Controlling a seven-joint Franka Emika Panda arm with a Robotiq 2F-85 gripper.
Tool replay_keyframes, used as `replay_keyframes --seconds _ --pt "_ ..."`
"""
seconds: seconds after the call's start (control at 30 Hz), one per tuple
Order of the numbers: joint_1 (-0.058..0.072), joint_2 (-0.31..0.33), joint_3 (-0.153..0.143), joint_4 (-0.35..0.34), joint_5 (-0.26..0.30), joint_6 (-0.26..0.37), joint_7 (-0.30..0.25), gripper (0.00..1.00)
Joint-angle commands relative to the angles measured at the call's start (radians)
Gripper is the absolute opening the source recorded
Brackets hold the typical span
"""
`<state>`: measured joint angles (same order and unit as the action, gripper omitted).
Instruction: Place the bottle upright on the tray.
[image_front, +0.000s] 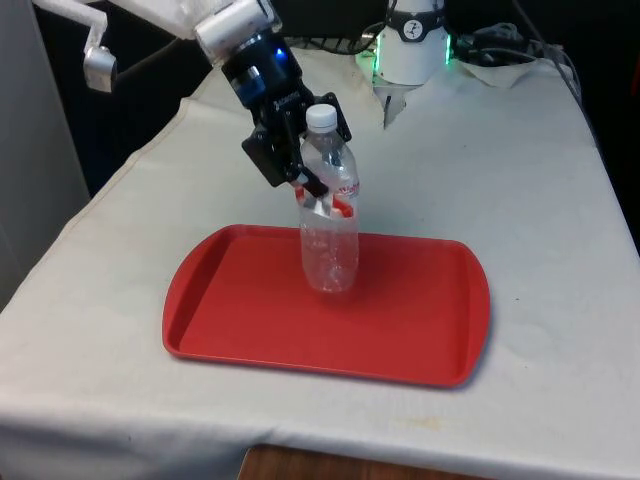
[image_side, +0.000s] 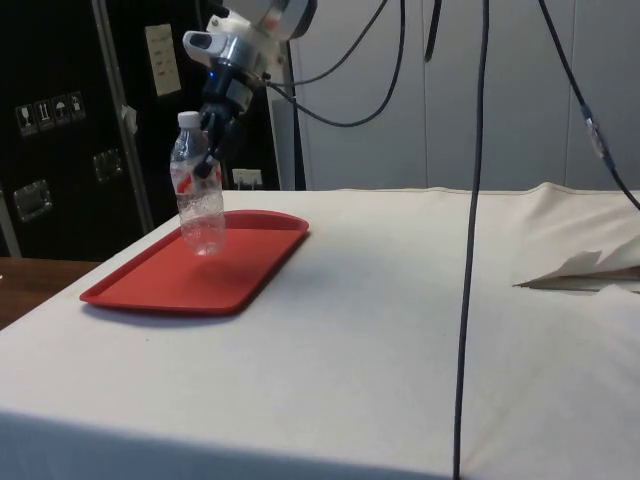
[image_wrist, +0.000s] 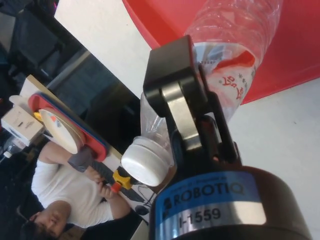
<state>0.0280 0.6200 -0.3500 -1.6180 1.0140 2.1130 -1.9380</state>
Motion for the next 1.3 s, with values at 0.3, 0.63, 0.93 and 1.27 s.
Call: replay_keyframes --seconds 0.3,0.63,0.93,1.27 --pt "-0.009 0.049 -0.012 0.038 0.037 -0.02 -0.014 0.0" --pt "-0.005 0.056 -0.023 0.044 0.045 -0.027 -0.015 0.0" --pt "-0.004 0.058 -0.024 0.046 0.043 -0.032 -0.012 0.0" --pt "-0.007 0.069 -0.025 0.056 0.043 -0.037 -0.011 0.0"
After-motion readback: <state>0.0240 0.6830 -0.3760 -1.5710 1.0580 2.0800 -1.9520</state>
